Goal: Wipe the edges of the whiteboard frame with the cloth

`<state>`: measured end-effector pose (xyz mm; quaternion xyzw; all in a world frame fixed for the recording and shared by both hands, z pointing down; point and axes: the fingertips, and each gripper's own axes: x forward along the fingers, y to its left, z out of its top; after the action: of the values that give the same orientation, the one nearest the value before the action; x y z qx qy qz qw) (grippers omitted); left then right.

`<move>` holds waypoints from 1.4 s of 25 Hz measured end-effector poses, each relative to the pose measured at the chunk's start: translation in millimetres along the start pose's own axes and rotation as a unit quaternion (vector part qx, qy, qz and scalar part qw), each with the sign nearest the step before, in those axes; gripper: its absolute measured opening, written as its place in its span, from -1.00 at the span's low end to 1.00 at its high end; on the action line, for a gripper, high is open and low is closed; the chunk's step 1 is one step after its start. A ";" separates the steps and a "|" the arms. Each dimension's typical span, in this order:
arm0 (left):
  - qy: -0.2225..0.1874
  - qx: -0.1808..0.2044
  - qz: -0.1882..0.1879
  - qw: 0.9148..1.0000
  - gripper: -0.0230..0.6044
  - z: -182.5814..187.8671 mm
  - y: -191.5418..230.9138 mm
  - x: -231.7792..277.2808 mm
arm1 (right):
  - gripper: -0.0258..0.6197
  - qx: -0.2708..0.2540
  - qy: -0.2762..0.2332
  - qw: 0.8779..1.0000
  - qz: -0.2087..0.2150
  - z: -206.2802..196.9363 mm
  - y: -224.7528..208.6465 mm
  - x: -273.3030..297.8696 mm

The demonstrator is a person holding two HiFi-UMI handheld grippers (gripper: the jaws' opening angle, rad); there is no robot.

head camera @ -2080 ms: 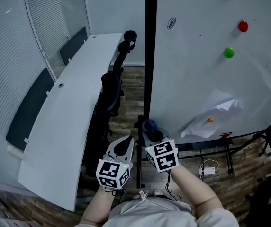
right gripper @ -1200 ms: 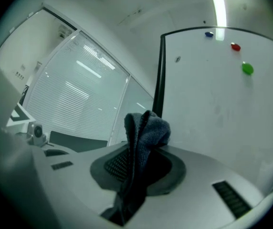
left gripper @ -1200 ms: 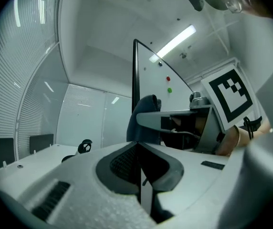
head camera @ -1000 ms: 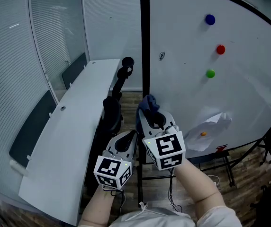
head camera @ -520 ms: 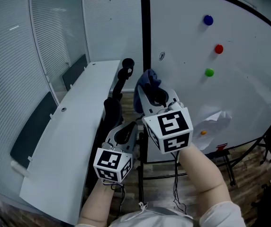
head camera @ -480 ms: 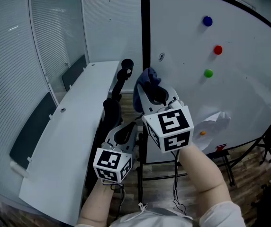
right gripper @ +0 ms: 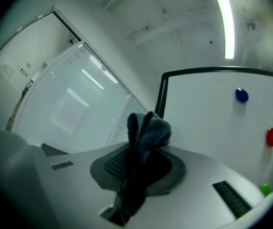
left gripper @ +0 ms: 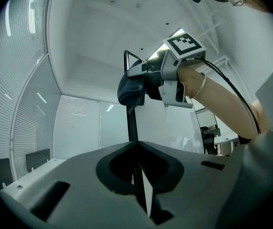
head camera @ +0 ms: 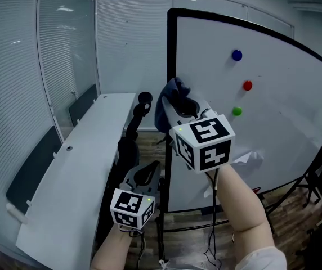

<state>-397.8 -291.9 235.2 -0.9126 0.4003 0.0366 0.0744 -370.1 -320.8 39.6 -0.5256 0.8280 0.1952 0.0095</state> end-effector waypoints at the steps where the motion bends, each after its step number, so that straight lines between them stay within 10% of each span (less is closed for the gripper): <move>1: 0.000 -0.001 0.001 1.000 -0.87 0.7 1.9 0.0 | -0.71 -0.001 -0.001 1.000 -0.004 5.2 -1.4 1.8; 35: 0.003 0.036 -0.041 0.999 -0.87 12.8 -2.1 8.7 | -0.71 -0.095 -0.065 0.987 -0.113 193.3 -74.4 30.0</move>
<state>-390.4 -294.7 221.8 -0.9251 0.3638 0.0163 0.1075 -355.1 -310.0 -168.9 -0.6005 0.7385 0.3046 0.0356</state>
